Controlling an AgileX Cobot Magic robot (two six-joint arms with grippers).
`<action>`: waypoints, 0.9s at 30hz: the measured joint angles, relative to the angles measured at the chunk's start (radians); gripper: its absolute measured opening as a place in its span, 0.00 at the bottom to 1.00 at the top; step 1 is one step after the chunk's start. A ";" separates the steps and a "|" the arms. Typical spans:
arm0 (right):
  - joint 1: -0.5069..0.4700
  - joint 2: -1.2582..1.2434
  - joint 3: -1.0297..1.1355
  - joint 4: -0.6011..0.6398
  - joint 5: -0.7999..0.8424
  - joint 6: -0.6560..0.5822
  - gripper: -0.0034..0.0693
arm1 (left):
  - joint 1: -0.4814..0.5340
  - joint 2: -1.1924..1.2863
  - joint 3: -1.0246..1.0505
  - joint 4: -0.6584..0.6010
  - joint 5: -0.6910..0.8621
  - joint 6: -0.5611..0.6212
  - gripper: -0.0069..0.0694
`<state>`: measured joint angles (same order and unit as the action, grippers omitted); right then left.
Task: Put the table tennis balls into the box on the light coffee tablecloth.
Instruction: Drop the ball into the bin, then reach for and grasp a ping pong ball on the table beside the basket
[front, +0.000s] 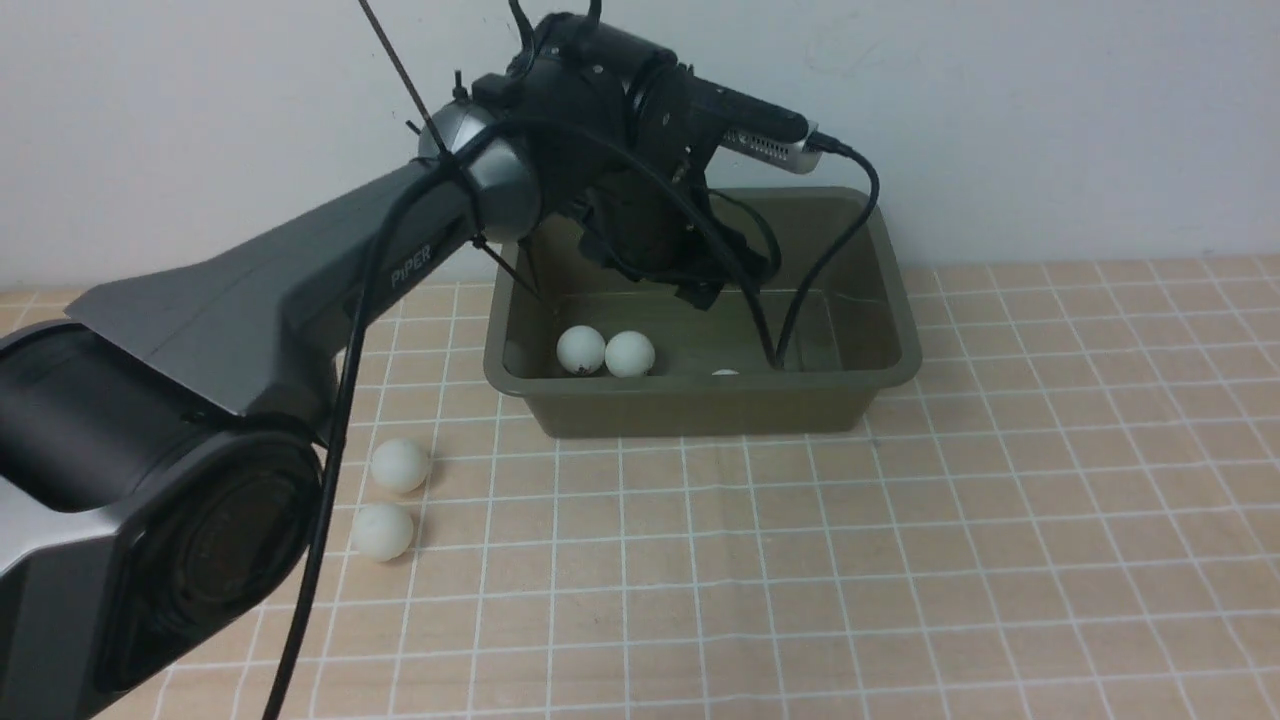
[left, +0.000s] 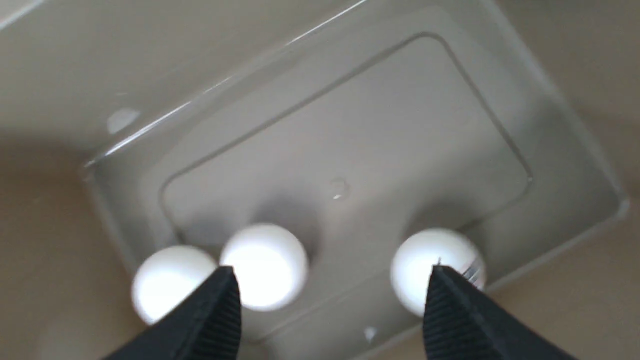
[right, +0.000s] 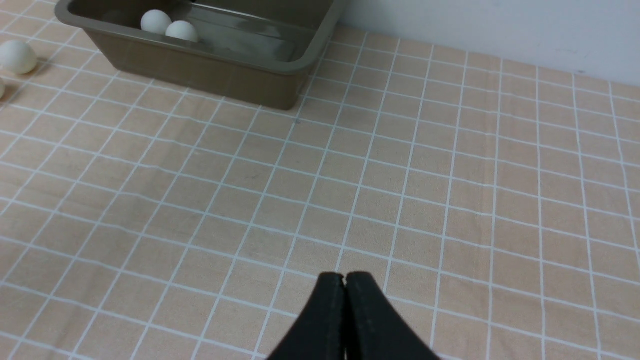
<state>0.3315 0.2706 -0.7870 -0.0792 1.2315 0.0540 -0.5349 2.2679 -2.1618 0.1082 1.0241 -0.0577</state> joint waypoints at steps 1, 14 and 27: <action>0.000 0.000 0.000 0.000 0.000 0.000 0.02 | 0.002 0.000 -0.029 0.022 0.059 0.000 0.62; 0.000 0.000 0.000 0.000 0.006 0.000 0.02 | 0.175 -0.207 0.024 0.100 0.214 0.002 0.62; 0.000 0.000 0.000 0.000 -0.009 0.000 0.02 | 0.280 -0.552 0.682 0.037 0.119 -0.078 0.62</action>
<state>0.3315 0.2706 -0.7870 -0.0794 1.2225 0.0540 -0.2545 1.7160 -1.4796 0.1449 1.1426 -0.1353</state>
